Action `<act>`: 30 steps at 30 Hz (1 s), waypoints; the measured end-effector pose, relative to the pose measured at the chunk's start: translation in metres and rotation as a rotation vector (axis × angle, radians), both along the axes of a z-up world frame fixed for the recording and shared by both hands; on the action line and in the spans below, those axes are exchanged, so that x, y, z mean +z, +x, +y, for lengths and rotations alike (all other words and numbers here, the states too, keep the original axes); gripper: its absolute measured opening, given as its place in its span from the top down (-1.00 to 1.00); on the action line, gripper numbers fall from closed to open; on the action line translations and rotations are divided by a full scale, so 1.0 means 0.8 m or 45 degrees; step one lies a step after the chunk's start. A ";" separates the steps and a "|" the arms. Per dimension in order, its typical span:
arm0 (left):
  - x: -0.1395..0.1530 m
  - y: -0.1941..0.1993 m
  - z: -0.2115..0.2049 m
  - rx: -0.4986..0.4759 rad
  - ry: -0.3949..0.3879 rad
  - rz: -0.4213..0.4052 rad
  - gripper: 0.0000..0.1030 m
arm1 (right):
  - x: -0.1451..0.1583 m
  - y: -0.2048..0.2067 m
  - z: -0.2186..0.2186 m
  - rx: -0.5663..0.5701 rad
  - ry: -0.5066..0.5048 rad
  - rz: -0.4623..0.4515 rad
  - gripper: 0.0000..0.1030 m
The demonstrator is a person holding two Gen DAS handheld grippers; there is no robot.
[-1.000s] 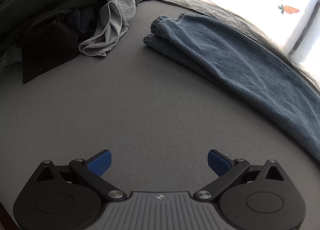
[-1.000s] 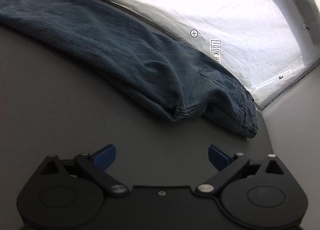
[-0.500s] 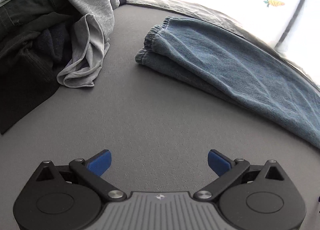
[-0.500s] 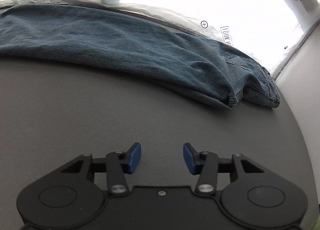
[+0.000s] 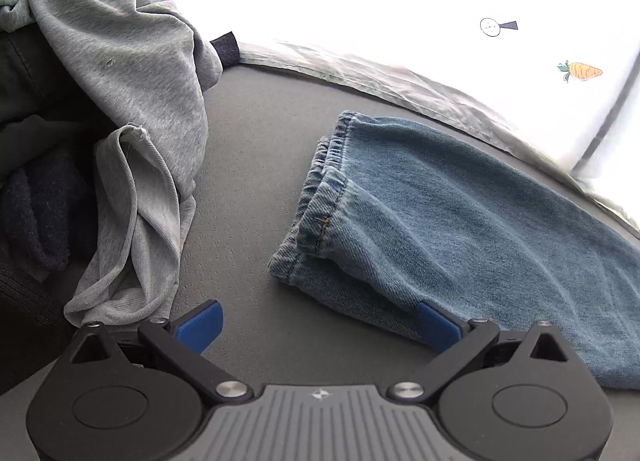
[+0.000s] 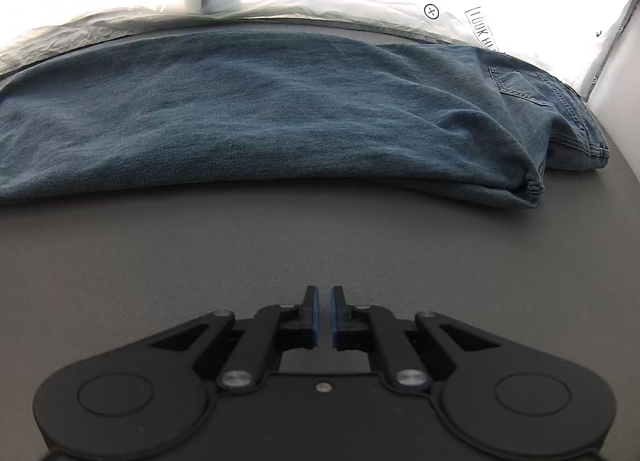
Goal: Fold clothes
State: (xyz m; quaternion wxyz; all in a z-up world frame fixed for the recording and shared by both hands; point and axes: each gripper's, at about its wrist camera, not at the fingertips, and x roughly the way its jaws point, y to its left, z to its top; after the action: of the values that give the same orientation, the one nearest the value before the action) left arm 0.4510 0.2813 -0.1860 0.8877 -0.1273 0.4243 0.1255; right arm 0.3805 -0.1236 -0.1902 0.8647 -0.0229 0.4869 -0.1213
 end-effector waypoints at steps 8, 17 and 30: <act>-0.009 -0.001 0.018 0.008 -0.210 -0.045 -0.97 | 0.031 0.121 0.080 0.155 -0.006 -0.186 0.91; -0.012 0.016 0.025 0.026 -0.296 -0.104 -0.98 | -0.009 0.272 0.163 0.304 0.008 -0.221 0.91; -0.024 0.046 0.020 0.070 -0.200 -0.093 -0.98 | -0.023 0.265 0.164 0.275 0.102 -0.146 0.94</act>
State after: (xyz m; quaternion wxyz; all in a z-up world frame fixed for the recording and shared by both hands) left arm 0.4876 0.2973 -0.2054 0.8861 -0.2127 0.3965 0.1115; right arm 0.5922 0.0078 -0.2086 0.8994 -0.0337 0.4357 -0.0092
